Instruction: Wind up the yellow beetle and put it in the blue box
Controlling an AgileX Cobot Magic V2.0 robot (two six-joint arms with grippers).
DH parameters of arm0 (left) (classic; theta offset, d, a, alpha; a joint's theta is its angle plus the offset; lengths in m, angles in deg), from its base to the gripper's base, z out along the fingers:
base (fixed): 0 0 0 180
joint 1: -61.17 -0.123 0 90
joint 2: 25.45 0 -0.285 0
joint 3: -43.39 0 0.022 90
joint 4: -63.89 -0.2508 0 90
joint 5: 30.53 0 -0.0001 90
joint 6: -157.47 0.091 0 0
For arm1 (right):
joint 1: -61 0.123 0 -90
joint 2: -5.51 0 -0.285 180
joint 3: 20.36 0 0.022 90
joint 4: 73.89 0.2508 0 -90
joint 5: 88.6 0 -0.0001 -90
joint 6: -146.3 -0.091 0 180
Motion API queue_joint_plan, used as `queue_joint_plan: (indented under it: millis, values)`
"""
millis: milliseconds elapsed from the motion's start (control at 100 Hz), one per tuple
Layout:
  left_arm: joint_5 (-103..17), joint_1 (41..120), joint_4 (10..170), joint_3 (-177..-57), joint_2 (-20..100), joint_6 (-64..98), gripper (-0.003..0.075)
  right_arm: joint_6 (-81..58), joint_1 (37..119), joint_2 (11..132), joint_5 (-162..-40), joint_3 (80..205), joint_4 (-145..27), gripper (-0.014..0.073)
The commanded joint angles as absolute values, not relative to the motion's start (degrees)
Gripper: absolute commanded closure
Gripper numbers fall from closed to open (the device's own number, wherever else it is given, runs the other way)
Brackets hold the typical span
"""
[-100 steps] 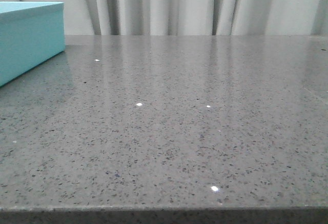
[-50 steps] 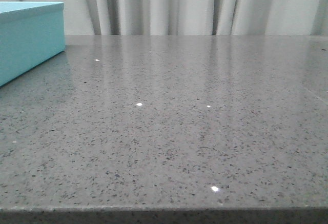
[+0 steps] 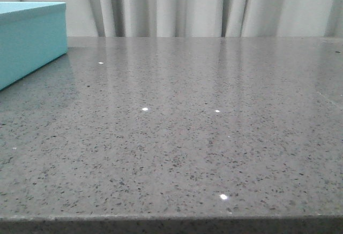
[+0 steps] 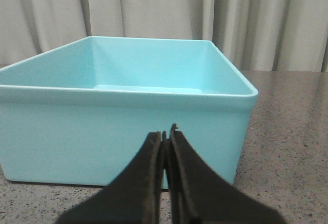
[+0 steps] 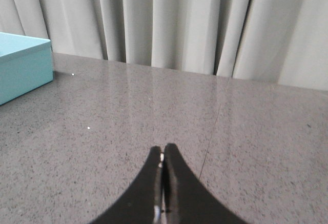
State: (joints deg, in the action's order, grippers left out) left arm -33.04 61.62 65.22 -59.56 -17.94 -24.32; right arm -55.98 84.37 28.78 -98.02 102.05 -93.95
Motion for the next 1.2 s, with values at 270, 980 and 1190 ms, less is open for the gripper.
queue_joint_plan:
  millis: [270, 980, 1190]
  values:
    - [-28.8, 62.1, 65.8, -57.1, -19.8, -24.9, 0.0741, -42.8, 70.9, 26.7, -85.5, 96.8, -80.3, 0.066]
    - [-28.8, 62.1, 65.8, -57.1, -19.8, -24.9, 0.0741, -42.8, 61.5, 13.0, -87.8, 82.0, -74.5, 0.066]
    - [-28.8, 62.1, 65.8, -57.1, -19.7, -24.9, 0.0741, -42.8, 61.5, 11.6, -88.3, 81.9, -74.6, 0.066]
